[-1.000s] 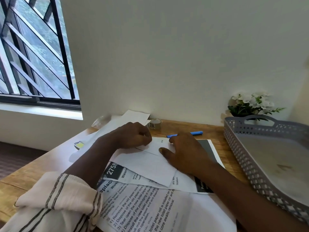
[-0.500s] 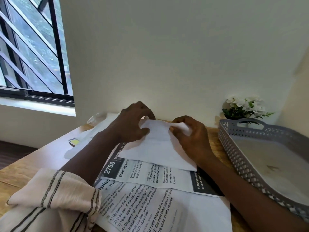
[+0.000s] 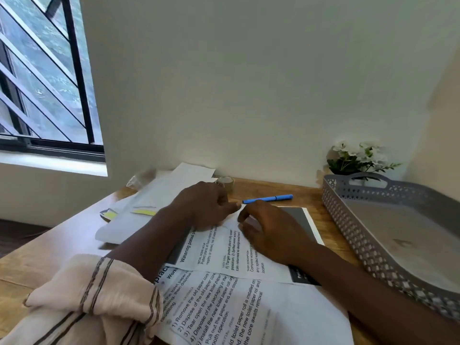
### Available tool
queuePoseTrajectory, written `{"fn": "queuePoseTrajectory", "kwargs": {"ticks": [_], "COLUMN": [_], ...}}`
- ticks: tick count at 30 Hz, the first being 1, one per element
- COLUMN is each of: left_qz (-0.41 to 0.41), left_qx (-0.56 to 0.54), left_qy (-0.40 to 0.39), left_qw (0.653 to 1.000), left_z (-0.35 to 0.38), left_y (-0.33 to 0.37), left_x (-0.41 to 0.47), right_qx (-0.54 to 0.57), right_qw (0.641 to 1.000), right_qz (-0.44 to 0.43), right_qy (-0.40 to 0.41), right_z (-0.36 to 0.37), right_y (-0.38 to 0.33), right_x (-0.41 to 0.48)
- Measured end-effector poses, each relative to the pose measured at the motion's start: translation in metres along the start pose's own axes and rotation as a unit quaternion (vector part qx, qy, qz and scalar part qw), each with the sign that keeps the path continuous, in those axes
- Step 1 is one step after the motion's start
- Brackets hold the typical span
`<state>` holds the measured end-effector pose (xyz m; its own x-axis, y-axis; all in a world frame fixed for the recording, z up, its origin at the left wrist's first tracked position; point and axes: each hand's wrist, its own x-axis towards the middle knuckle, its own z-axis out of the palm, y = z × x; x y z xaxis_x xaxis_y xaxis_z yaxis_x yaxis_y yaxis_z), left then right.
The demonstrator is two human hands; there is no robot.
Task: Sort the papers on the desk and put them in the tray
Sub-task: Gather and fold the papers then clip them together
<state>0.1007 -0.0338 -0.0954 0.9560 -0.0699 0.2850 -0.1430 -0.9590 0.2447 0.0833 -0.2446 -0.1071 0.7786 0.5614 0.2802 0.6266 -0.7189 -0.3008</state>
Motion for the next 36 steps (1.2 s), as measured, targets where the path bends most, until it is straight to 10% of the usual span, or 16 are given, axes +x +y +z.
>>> {"fn": "queuePoseTrajectory", "kwargs": {"ticks": [12,36], "left_qz": [-0.187,-0.333], "left_qx": [0.139,0.060], "left_qy": [0.056,0.065], "left_qw": [0.971,0.939], "left_z": [0.011,-0.015], "left_y": [-0.034,-0.076], "left_x": [0.003,-0.006], "right_qx": [-0.072,-0.045], "right_qw": [0.987,0.991], "right_qz": [-0.021,0.099], "right_qy": [-0.142,0.082], "right_z": [0.008,-0.002], "right_y": [0.008,0.006], "right_x": [0.003,-0.002]}}
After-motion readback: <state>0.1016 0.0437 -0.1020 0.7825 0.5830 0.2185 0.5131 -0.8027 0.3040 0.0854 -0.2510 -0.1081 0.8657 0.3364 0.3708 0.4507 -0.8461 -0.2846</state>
